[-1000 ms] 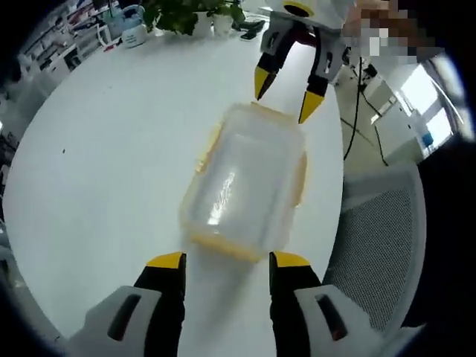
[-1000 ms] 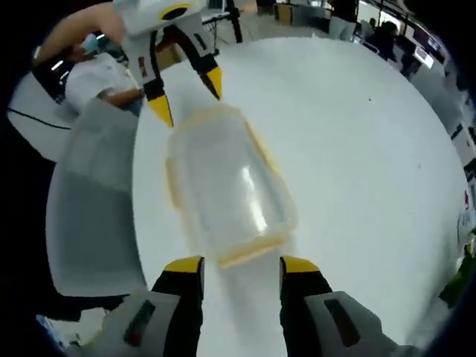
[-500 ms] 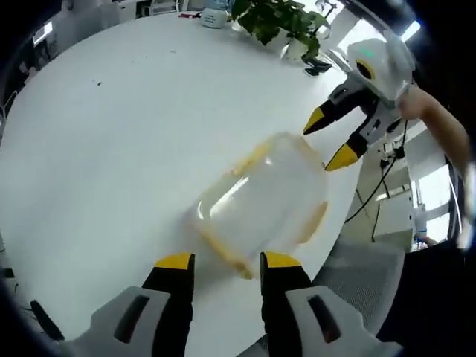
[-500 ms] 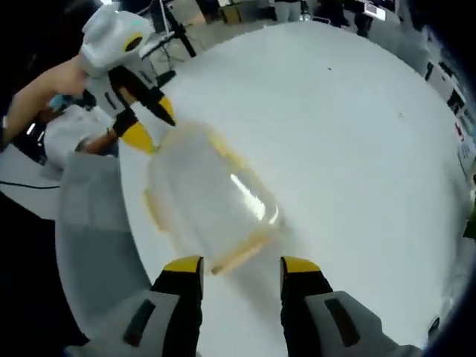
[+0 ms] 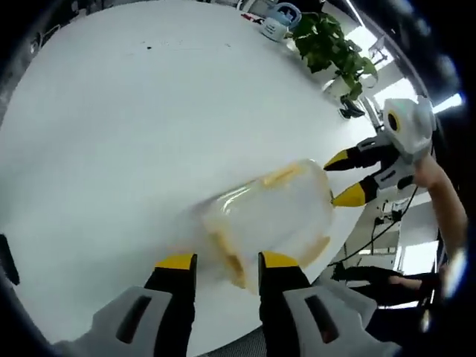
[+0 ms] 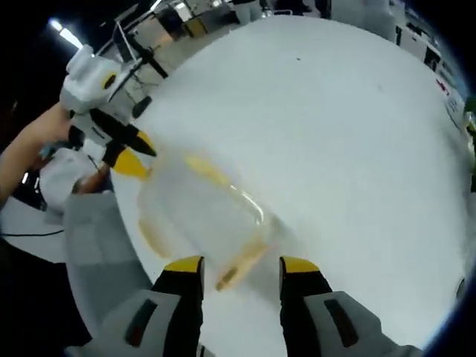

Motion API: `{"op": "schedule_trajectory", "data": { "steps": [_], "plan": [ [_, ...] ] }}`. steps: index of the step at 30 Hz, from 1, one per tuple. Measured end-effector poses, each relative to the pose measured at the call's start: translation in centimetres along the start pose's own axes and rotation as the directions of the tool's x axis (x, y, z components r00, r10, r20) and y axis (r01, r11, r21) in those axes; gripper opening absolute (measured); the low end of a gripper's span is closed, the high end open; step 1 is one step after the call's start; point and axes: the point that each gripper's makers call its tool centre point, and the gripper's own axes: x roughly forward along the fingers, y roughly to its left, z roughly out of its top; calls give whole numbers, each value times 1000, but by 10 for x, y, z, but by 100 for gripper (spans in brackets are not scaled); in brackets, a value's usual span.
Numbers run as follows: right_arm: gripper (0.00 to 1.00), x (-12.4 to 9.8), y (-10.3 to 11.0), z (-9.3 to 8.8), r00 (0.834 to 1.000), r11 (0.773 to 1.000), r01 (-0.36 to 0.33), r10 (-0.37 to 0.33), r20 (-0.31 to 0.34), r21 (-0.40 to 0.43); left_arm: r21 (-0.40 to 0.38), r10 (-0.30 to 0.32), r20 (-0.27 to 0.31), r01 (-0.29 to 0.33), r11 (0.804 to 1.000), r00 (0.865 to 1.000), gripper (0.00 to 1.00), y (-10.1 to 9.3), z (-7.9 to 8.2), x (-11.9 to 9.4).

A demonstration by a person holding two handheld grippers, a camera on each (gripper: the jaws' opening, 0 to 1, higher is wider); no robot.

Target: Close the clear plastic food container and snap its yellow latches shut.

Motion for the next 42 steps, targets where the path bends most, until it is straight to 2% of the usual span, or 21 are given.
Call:
{"op": "schedule_trajectory", "data": {
  "steps": [3, 6, 8, 12, 15, 17, 21, 26, 30, 32, 33, 34, 37, 42],
  "plan": [
    [39, 1, -1, 2, 1000, 999, 6, -7, 10, 54, -12, 6, -3, -6, 1000, 1000, 31, 0, -1, 1],
    [39, 2, -2, 1, 1000, 998, 13, -14, 5, 69, 13, 30, -3, -30, 999, 1000, 31, 3, -2, 2],
    [39, 2, -6, 2, 1000, 995, 24, -25, 9, 92, -24, 14, 3, -13, 1000, 1000, 31, 2, -2, 3],
    [39, 4, -5, 3, 1000, 984, -4, -1, 27, 178, -20, 32, -5, -33, 999, 999, 30, 3, -4, 4],
    [39, 5, -8, 2, 1000, 976, -1, -6, 31, 219, -56, 18, -4, -18, 998, 1000, 29, -1, -5, 5],
    [39, 6, -10, 1, 1000, 975, 10, -16, 26, 224, -72, 18, 6, -18, 997, 1000, 30, 2, -2, 7],
    [38, 6, -9, 1, 999, 966, -12, 3, 37, 258, -114, 4, 8, -3, 994, 1000, 31, 3, -2, 8],
    [37, 8, -8, -1, 998, 950, -40, 25, 51, 310, -156, -17, 16, 19, 988, 1000, 30, 1, -5, 8],
    [37, 11, -4, -2, 996, 930, -78, 55, 75, 358, -214, -54, 17, 57, 975, 998, 26, -6, -8, 8],
    [34, 12, 3, -1, 993, 912, -111, 82, 90, 394, -230, -68, 17, 70, 971, 998, 22, -8, -7, 9],
    [29, 12, 6, 0, 991, 905, -127, 98, 92, 407, -242, -76, 16, 77, 967, 997, 22, -10, -8, 9],
    [29, 12, 8, 0, 991, 901, -127, 99, 87, 415, -233, -69, 15, 70, 970, 998, 22, -10, -8, 8],
    [29, 11, 5, 1, 994, 914, -102, 80, 73, 393, -231, -68, 12, 69, 971, 998, 22, -11, -9, 8],
    [28, 12, 4, 0, 993, 903, -110, 86, 78, 414, -259, -88, 16, 89, 962, 996, 23, -10, -11, 9]
  ]
}}
